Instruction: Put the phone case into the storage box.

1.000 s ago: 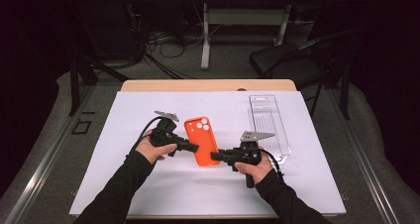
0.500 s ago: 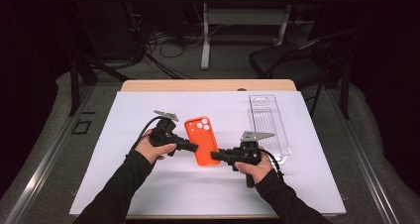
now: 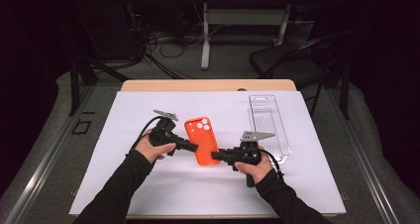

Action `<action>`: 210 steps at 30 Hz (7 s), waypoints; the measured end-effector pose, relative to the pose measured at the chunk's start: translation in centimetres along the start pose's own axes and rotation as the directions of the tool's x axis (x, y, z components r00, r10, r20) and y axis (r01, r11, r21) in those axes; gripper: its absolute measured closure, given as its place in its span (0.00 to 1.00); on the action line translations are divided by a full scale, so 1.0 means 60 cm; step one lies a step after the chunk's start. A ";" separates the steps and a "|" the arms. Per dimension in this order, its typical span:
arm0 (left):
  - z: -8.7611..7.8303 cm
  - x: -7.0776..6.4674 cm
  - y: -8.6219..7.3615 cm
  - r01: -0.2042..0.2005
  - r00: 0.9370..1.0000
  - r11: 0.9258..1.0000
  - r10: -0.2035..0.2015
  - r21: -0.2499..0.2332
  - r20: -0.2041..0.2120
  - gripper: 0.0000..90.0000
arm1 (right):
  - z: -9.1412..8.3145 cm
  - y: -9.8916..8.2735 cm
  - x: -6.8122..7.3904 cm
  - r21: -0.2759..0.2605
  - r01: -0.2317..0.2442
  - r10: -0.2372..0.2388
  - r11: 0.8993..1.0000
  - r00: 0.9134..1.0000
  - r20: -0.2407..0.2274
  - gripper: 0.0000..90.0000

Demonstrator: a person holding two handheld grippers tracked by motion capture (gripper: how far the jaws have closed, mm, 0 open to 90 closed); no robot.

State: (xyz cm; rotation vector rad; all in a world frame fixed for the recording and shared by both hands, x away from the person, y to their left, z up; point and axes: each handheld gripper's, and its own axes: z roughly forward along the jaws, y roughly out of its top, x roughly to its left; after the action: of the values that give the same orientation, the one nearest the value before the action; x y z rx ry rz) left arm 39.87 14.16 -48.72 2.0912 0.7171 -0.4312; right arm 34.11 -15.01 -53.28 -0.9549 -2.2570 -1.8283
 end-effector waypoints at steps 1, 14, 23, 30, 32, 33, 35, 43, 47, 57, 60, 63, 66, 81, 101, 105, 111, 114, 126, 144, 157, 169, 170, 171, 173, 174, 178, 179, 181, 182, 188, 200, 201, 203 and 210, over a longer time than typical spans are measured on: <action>0.000 0.000 0.000 0.002 1.000 1.000 -0.002 0.000 0.001 0.89 | 0.000 0.000 0.000 0.001 -0.001 0.001 1.000 1.000 0.000 0.90; -0.001 0.002 -0.001 0.035 0.999 0.999 -0.035 0.005 0.010 0.90 | 0.002 -0.001 0.000 0.003 -0.012 0.012 1.000 1.000 0.009 0.90; 0.000 0.003 -0.001 0.052 0.998 0.999 -0.052 0.011 0.020 0.90 | 0.003 -0.001 -0.001 0.007 -0.010 0.010 1.000 1.000 0.020 0.90; 0.000 0.004 -0.001 0.055 0.998 0.998 -0.055 0.013 0.023 0.90 | 0.004 -0.001 -0.001 0.007 -0.011 0.011 1.000 1.000 0.022 0.89; -0.001 0.004 -0.001 0.043 0.999 0.999 -0.043 0.013 0.023 0.90 | 0.004 -0.001 -0.001 0.006 -0.011 0.011 1.000 1.000 0.023 0.89; -0.001 0.004 -0.001 0.038 0.999 0.999 -0.038 0.011 0.023 0.90 | 0.004 -0.001 -0.001 0.006 -0.013 0.013 1.000 1.000 0.023 0.89; -0.001 0.004 -0.001 0.040 0.999 0.999 -0.040 0.010 0.021 0.90 | 0.004 -0.001 -0.001 0.003 -0.012 0.012 1.000 1.000 0.024 0.89; -0.001 0.004 -0.001 0.038 0.999 0.999 -0.038 0.010 0.022 0.90 | 0.004 -0.001 -0.002 0.003 -0.011 0.011 1.000 1.000 0.025 0.89; -0.001 0.004 -0.001 0.039 0.999 0.999 -0.039 0.014 0.022 0.90 | 0.004 -0.001 -0.001 0.008 -0.009 0.009 1.000 1.000 0.028 0.88; 0.001 0.003 -0.002 0.037 0.999 0.999 -0.038 0.034 0.022 0.90 | 0.002 0.000 0.000 0.010 -0.015 0.015 1.000 0.999 0.030 0.84; 0.002 0.002 -0.002 0.037 0.999 0.999 -0.037 0.038 0.014 0.90 | 0.002 0.001 -0.001 0.006 -0.018 0.017 1.000 0.999 0.035 0.78; 0.003 0.002 -0.002 0.039 0.999 0.998 -0.040 0.039 0.011 0.90 | 0.003 0.000 -0.001 0.000 -0.013 0.013 1.000 0.999 0.039 0.72; 0.002 0.000 -0.002 0.041 0.999 0.998 -0.041 0.039 0.003 0.90 | 0.003 0.000 0.000 -0.006 -0.006 0.006 1.000 0.999 0.049 0.66; -0.002 -0.007 -0.002 0.078 0.995 0.996 -0.075 0.043 -0.058 0.90 | -0.006 0.007 0.004 -0.034 0.032 -0.029 0.999 0.994 0.104 0.57; -0.004 -0.024 0.013 0.106 0.972 0.991 -0.086 0.081 -0.217 0.90 | -0.017 0.051 0.023 0.003 0.209 -0.205 0.978 0.951 0.230 0.57; -0.005 -0.025 0.018 0.113 0.969 0.990 -0.092 0.081 -0.229 0.90 | -0.019 0.058 0.023 0.007 0.218 -0.214 0.976 0.946 0.242 0.57; -0.005 -0.033 0.031 0.106 0.962 0.991 -0.080 0.085 -0.261 0.90 | -0.019 0.069 0.027 0.026 0.260 -0.256 0.965 0.922 0.290 0.57; -0.003 -0.035 0.036 0.099 0.959 0.990 -0.070 0.096 -0.275 0.90 | -0.020 0.073 0.027 0.038 0.274 -0.272 0.961 0.912 0.305 0.57; 0.006 -0.040 0.052 0.090 0.948 0.988 -0.046 0.125 -0.316 0.90 | -0.021 0.083 0.027 0.062 0.296 -0.299 0.953 0.892 0.338 0.51; 0.017 -0.039 0.054 0.106 0.936 0.984 -0.049 0.146 -0.350 0.90 | -0.017 0.088 0.030 0.136 0.373 -0.396 0.918 0.838 0.375 0.47; 0.024 -0.043 0.058 0.109 0.929 0.982 -0.046 0.152 -0.366 0.90 | -0.015 0.097 0.032 0.141 0.383 -0.406 0.913 0.824 0.394 0.40; 0.029 -0.047 0.062 0.110 0.919 0.981 -0.038 0.163 -0.393 0.90 | -0.011 0.105 0.034 0.171 0.428 -0.459 0.887 0.787 0.413 0.39; 0.029 -0.047 0.063 0.109 0.919 0.981 -0.038 0.162 -0.392 0.90 | -0.010 0.107 0.035 0.175 0.432 -0.464 0.885 0.783 0.414 0.40; 0.030 -0.047 0.063 0.108 0.919 0.980 -0.035 0.165 -0.393 0.90 | -0.009 0.108 0.036 0.177 0.432 -0.465 0.884 0.781 0.417 0.40; 0.032 -0.048 0.063 0.112 0.915 0.980 -0.038 0.163 -0.401 0.90 | -0.008 0.110 0.037 0.190 0.441 -0.479 0.877 0.771 0.420 0.40; 0.032 -0.048 0.064 0.111 0.915 0.980 -0.037 0.164 -0.402 0.90 | -0.007 0.111 0.038 0.195 0.447 -0.486 0.873 0.765 0.423 0.40; 0.034 -0.049 0.064 0.111 0.910 0.979 -0.032 0.169 -0.413 0.90 | -0.004 0.115 0.040 0.200 0.459 -0.498 0.866 0.753 0.429 0.40; 0.034 -0.049 0.065 0.109 0.910 0.979 -0.029 0.172 -0.414 0.90 | -0.004 0.116 0.041 0.205 0.461 -0.503 0.863 0.749 0.432 0.40; 0.035 -0.050 0.065 0.109 0.908 0.978 -0.026 0.177 -0.417 0.90 | -0.002 0.117 0.042 0.213 0.472 -0.516 0.856 0.741 0.430 0.42; 0.036 -0.050 0.065 0.109 0.909 0.978 -0.027 0.176 -0.416 0.90 | -0.001 0.118 0.042 0.214 0.473 -0.518 0.854 0.740 0.429 0.42; 0.038 -0.053 0.067 0.099 0.905 0.977 -0.008 0.191 -0.425 0.90 | 0.006 0.123 0.046 0.243 0.496 -0.551 0.833 0.716 0.428 0.46; 0.044 -0.055 0.068 0.098 0.905 0.975 -0.003 0.201 -0.426 0.90 | 0.010 0.127 0.044 0.274 0.497 -0.567 0.823 0.690 0.450 0.55; 0.045 -0.055 0.068 0.098 0.905 0.975 -0.004 0.200 -0.425 0.90 | 0.010 0.127 0.043 0.277 0.499 -0.570 0.821 0.687 0.451 0.56; 0.047 -0.056 0.068 0.098 0.905 0.975 -0.003 0.200 -0.426 0.90 | 0.010 0.127 0.043 0.279 0.503 -0.573 0.818 0.684 0.452 0.57; 0.054 -0.058 0.069 0.097 0.906 0.972 0.002 0.212 -0.424 0.90 | 0.013 0.127 0.045 0.297 0.513 -0.592 0.805 0.664 0.457 0.58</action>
State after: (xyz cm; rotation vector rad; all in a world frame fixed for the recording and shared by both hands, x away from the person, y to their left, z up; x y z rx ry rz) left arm 39.64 8.43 -46.16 2.4238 1.0106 -0.0814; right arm 36.08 -12.49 -45.79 -0.8879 -3.2932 -1.6778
